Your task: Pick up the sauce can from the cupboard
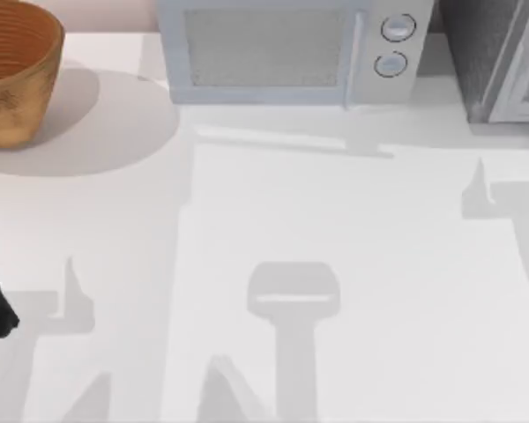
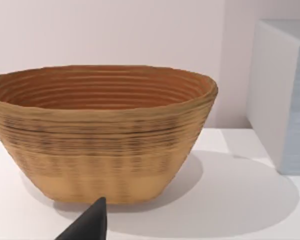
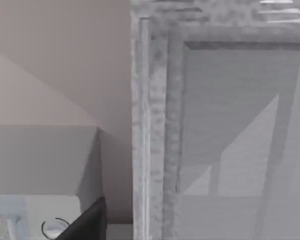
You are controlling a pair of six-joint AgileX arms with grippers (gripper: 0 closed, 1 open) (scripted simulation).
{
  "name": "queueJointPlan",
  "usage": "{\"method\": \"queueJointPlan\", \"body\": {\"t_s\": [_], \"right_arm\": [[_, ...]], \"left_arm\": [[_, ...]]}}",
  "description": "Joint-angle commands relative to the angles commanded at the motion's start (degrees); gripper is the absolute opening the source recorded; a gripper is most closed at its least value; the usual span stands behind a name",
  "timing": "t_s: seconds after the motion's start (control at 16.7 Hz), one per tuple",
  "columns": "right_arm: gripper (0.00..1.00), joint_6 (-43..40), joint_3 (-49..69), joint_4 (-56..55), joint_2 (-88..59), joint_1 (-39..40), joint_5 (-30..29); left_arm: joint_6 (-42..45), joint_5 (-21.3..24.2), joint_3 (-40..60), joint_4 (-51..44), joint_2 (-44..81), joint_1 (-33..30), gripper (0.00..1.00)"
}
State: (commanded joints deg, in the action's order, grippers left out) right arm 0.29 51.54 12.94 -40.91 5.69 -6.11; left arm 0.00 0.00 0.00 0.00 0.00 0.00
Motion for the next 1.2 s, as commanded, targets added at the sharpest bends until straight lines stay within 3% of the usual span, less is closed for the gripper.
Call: {"method": "queueJointPlan", "body": {"t_s": [0.3,0.54,1.2], "right_arm": [[1.0,0.29,28.82,6.4,-20.27,2.78,-2.96],[1.0,0.53,43.46,9.78,-31.47,4.31,-4.58],[1.0,0.48,50.13,10.33,-37.31,5.8,-6.46]], "left_arm": [[0.0,0.0,0.0,0.0,0.0,0.0,1.0],[0.0,0.0,0.0,0.0,0.0,0.0,1.0],[0.0,0.0,0.0,0.0,0.0,0.0,1.0]]}}
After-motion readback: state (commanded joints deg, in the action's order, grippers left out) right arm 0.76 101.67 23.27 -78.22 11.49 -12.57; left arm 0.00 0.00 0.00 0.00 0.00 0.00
